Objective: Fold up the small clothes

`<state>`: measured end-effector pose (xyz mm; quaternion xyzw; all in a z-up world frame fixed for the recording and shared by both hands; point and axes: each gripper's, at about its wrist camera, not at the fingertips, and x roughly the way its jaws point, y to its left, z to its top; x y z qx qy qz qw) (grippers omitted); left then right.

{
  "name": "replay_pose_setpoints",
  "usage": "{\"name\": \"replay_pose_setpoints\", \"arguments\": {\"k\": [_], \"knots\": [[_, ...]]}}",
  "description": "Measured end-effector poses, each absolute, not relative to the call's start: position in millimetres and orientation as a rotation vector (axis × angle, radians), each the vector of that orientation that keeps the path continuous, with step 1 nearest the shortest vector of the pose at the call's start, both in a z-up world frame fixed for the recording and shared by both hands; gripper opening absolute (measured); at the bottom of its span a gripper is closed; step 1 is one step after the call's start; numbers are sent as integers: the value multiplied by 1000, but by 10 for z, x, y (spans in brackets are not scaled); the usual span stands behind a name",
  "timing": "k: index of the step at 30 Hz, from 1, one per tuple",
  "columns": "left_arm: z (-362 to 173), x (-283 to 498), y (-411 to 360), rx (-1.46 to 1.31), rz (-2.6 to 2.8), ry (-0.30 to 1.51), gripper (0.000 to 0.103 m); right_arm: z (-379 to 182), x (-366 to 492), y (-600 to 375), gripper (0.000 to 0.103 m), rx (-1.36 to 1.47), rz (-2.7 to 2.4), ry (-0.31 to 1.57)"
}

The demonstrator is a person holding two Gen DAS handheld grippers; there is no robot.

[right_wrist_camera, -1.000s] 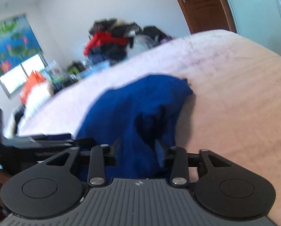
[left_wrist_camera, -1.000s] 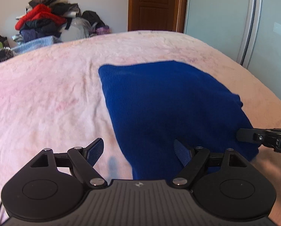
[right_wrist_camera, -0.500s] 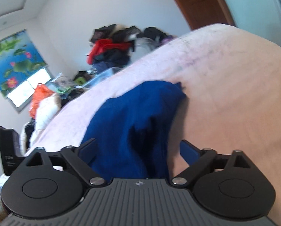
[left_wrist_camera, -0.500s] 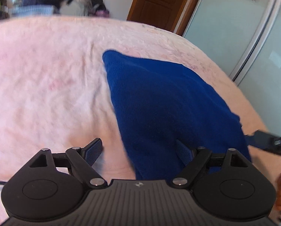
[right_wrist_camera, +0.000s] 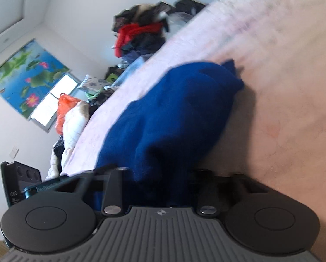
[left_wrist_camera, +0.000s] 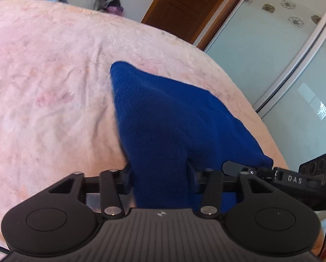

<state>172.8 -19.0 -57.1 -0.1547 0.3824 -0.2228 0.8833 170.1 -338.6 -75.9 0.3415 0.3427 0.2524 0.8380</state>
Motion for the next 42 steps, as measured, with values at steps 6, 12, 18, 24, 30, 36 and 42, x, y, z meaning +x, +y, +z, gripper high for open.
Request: {"name": "replay_pose_setpoints", "arguments": {"k": [6, 12, 18, 24, 30, 36, 42], "knots": [[-369, 1748, -77, -331, -466, 779, 26, -918, 1598, -3406, 30, 1040, 558, 699], [-420, 1606, 53, -366, -463, 855, 44, -820, 1477, -3375, 43, 884, 522, 731], [-480, 1205, -44, -300, -494, 880, 50, -566, 1024, -3252, 58, 578, 513, 751], [-438, 856, -263, -109, -489, 837, 16, -671, 726, -3364, 21, 679, 463, 738], [-363, 858, -222, -102, -455, 855, 16, -650, 726, -3354, 20, 648, 443, 737], [-345, 731, -365, -14, -363, 823, 24, -459, 535, -3191, 38, 425, 311, 696], [-332, 644, -444, 29, -309, 809, 29, -154, 260, -2978, 41, 230, 212, 534]]}}
